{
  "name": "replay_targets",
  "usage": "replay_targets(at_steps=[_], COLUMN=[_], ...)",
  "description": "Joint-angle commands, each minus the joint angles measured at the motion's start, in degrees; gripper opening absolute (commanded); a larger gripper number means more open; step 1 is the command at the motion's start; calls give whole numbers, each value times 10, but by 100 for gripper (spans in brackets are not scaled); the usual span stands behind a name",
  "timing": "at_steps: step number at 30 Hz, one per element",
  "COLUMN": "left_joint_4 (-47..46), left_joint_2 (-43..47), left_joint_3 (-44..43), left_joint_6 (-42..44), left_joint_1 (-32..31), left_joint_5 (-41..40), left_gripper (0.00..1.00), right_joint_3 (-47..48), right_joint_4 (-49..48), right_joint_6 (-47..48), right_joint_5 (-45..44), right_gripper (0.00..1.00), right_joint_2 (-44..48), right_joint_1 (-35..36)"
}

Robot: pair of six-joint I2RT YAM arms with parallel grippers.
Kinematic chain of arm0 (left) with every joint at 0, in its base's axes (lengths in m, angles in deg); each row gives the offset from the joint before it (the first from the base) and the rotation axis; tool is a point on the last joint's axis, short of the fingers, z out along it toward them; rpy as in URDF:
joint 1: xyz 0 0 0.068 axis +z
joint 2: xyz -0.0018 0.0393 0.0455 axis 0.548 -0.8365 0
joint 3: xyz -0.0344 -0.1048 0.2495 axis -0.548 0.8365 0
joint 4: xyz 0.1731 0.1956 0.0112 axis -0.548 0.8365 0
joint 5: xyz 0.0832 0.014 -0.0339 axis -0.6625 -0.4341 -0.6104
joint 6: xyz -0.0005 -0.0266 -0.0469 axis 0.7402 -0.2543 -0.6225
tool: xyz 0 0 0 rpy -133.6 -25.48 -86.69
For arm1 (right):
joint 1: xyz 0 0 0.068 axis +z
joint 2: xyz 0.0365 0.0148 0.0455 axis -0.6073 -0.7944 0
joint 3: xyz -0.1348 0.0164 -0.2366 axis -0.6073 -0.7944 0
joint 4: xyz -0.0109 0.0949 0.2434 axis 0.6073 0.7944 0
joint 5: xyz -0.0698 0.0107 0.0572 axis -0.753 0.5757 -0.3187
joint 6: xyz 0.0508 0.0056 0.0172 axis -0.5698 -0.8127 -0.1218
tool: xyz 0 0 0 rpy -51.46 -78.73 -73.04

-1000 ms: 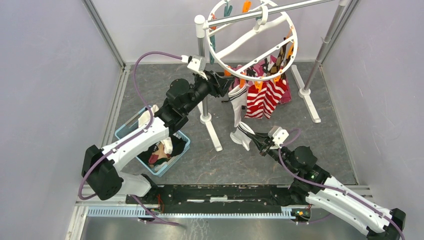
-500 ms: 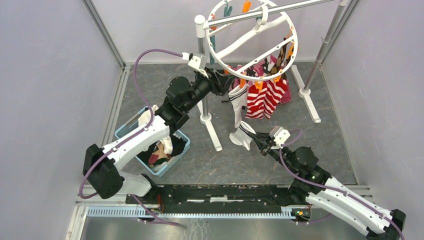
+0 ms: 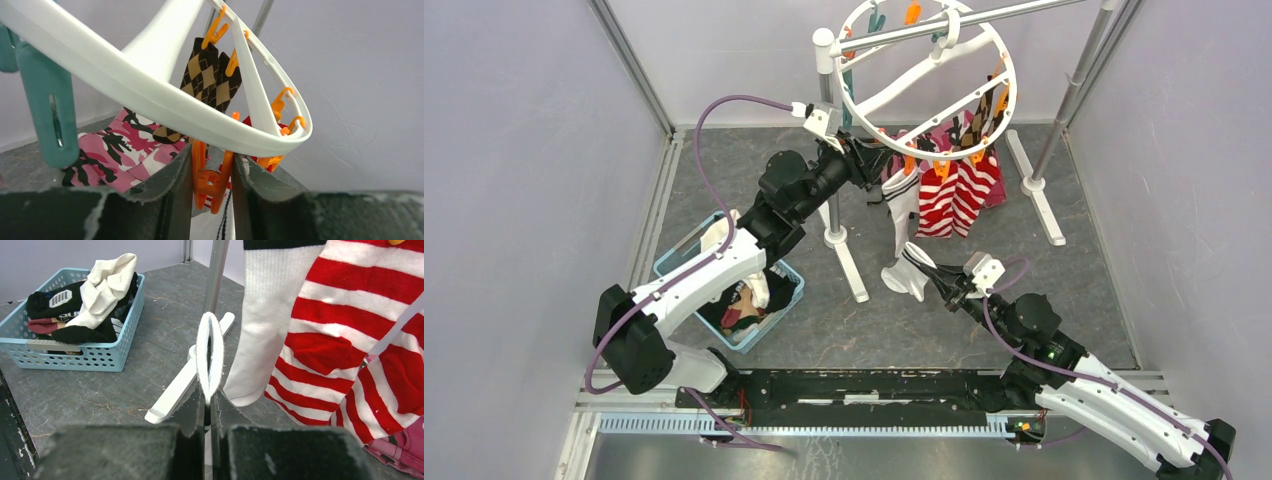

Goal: Clip the socks to the hanger
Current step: Open the clamp at the hanger.

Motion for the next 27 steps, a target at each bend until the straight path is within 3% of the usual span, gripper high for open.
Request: replay_targets(at_steps=[1, 8, 20, 27], left_joint_4=[-26, -13, 52, 54], left_joint_2=[0, -2, -18, -27], left_joint_3=[-28, -38, -82, -86], left_joint_6=[31, 50, 87, 83], left_joint_1=[-8, -25, -99, -114], left_joint_5=[2, -15, -196, -216], left_gripper=[29, 2, 2, 2], right_joint_3=[6, 9, 84, 109], right_joint_4=[-9, -9, -41, -69], right_joint_6=[-1, 1, 6, -4], right_joint_5=[-13, 2, 10, -22], right_gripper=[0, 0, 0, 0], right_joint_2=[7, 1, -86, -111], right_joint_1=[1, 2, 2, 2])
